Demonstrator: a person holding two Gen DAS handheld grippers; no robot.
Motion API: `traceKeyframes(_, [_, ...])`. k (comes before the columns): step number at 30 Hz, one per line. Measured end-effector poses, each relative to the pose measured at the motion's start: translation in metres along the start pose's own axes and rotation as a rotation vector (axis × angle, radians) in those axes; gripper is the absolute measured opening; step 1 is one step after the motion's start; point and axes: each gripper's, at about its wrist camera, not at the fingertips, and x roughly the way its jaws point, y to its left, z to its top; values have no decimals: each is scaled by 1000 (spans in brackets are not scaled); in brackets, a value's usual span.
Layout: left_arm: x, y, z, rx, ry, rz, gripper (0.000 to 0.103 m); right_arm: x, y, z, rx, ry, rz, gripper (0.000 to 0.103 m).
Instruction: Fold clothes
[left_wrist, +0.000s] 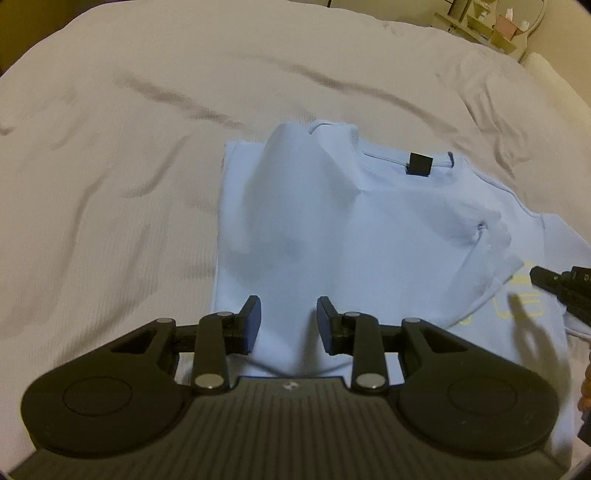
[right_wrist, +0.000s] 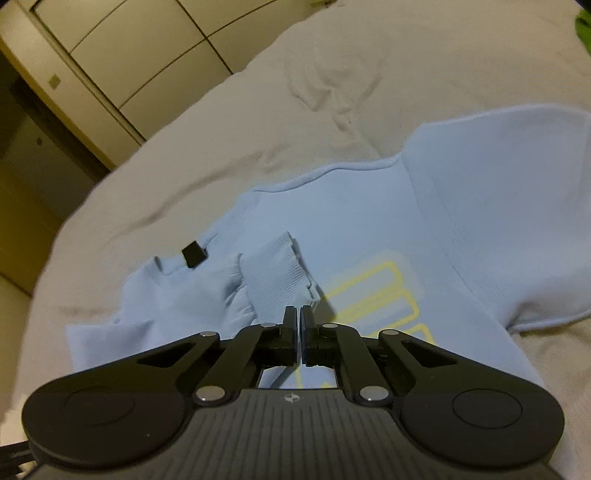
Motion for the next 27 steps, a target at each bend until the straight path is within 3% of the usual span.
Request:
traceKeyframes(1, [2,-1,2,-2,1,-3,28,1,-6,1,35,6,9,37])
traceKeyframes(2, [3,-1,3,-4,0,-7,28,5,-13,3,79,9,16,43])
traceKeyframes(7, [10,1,4,-2,11,-5,28,41,-32,9,238,38,102,44])
traceKeyframes(8, [12,1,4,-3,16,-1,28,45,-28,10,225,43,106,40])
traceKeyframes(9, [13,3,5,-7,20,1,28,50,-24,11,212,47,110,28])
traceKeyframes(10, [15,5,5,-12,21,2,28,54,-20,12,199,52,115,7])
traceKeyframes(16, [25,7,10,-6,27,15,27,8,20,5,-64,-91,-76,7])
traceKeyframes(19, [31,6,13,4,27,18,25,18,10,-3,-58,-17,-214,14])
traceKeyframes(20, [32,4,15,21,18,21,25,24,4,-5,-33,17,-245,22])
traceKeyframes(22, [33,-1,18,57,3,30,24,26,-2,-5,-4,5,-274,34])
traceKeyframes(25, [50,-12,20,162,31,111,24,25,8,-3,-116,-16,-394,59])
traceKeyframes(27, [68,-13,19,196,87,183,23,17,-2,0,-101,1,-387,59])
